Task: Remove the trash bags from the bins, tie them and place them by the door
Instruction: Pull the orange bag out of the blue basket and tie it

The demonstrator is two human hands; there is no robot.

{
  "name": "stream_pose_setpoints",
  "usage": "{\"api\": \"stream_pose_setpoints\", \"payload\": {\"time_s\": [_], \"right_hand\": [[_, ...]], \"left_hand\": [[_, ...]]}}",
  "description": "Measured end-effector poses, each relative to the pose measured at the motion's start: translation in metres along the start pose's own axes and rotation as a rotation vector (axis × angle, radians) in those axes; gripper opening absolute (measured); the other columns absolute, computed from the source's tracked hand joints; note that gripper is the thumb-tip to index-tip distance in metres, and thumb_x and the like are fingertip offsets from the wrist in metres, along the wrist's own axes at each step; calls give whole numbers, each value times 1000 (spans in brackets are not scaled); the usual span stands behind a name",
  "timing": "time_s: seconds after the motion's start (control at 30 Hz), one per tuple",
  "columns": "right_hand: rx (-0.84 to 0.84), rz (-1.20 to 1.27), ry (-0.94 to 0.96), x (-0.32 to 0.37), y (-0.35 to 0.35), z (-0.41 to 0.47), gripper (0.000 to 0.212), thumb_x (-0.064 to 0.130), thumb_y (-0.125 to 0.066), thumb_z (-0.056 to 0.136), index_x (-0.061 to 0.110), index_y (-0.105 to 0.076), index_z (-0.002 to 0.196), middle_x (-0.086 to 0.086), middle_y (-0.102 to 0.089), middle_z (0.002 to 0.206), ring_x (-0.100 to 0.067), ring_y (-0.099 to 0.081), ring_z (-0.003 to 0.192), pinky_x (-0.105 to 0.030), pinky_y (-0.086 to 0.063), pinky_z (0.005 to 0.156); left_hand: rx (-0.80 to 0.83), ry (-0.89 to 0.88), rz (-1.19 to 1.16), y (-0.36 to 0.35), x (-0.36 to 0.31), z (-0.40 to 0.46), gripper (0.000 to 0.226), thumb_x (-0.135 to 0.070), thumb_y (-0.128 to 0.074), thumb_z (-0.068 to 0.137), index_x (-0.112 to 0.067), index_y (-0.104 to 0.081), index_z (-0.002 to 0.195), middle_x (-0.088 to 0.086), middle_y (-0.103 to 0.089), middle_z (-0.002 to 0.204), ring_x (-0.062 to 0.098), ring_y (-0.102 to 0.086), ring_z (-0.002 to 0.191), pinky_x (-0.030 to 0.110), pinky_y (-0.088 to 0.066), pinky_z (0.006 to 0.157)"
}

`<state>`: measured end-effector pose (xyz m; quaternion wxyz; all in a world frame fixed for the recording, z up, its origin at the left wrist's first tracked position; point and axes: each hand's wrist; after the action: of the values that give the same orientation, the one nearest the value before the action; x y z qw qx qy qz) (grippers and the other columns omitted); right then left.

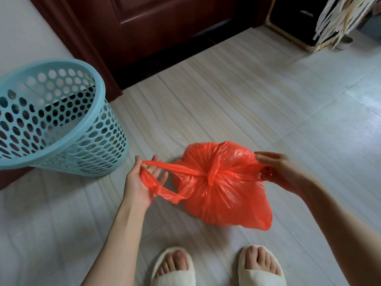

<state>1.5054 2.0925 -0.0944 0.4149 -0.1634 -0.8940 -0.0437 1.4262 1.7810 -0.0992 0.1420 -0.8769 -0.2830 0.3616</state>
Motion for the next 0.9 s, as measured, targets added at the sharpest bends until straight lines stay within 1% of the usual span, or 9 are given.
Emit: {"api": "stream_pose_setpoints", "payload": {"time_s": [0.13,0.23,0.3,0.4,0.53,0.6,0.73,0.8,0.9], "right_hand": [[-136,-645,198,2,-14,2,24,9,-66,83,12,-50,102,-3,-50,68,-13,-53,50,-19,-46,37],[-295,-725,390,-1,-13,3,3,12,-55,90,13,-57,92,-6,-60,73,-25,-61,62,-34,-55,52],[-392,-680,417,-6,-14,4,15,15,-47,94,9,-57,84,-9,-64,78,-29,-63,65,-34,-55,53],[-569,-347,293,-9,-14,6,31,21,-36,99,7,-51,76,-10,-56,70,-27,-58,55,-29,-49,44],[-558,858,100,-6,2,20,29,19,-34,100,10,-46,75,2,-57,39,-8,-57,38,-17,-49,40],[-490,1223,75,-12,12,29,20,18,-33,100,8,-46,87,1,-58,39,-7,-57,37,-17,-50,43],[-469,1449,-5,-20,19,39,26,10,-33,98,10,-47,75,-2,-52,36,-11,-53,31,-16,-46,38],[-446,1399,25,-18,20,38,28,8,-30,97,10,-46,75,-3,-55,41,-11,-53,30,-16,-44,35],[-315,1210,110,-11,19,32,15,15,-39,93,12,-47,81,-2,-57,75,-11,-62,53,-25,-55,54]], "left_hand": [[134,12,-168,-12,5,-8,32,-35,-36,98,-20,-46,71,1,-74,82,22,-73,83,49,-46,89],[55,-7,-187,-17,8,-7,34,-31,-36,99,-18,-46,69,-2,-63,62,16,-69,60,42,-49,80],[9,-8,-215,-16,13,-4,38,-30,-34,100,-18,-44,65,-2,-54,51,14,-61,48,39,-50,76],[-33,-9,-261,-10,15,0,41,-29,-27,101,-17,-38,63,-3,-45,43,13,-49,38,36,-48,75],[-53,-21,-295,-3,14,1,42,-27,-24,101,-17,-35,62,-2,-42,41,14,-47,36,35,-47,72],[-60,-14,-310,-6,15,1,41,-25,-23,101,-17,-35,62,-1,-41,41,15,-46,37,36,-47,70],[-131,18,-411,-9,14,4,39,-14,-20,96,-16,-31,59,0,-38,40,15,-40,39,37,-46,81],[-134,37,-445,-8,13,5,41,-17,-22,98,-16,-35,59,2,-48,44,16,-51,41,42,-45,95],[71,40,-331,-13,6,-5,38,-34,-27,98,-19,-52,74,2,-69,87,21,-71,70,53,-44,90]]}}
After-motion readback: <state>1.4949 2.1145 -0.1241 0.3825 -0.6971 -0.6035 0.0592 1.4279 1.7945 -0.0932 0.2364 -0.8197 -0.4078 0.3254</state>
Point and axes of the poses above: each hand's wrist, its own z-axis towards the middle knuckle, its own y-axis out of the back of the hand, x = y × z
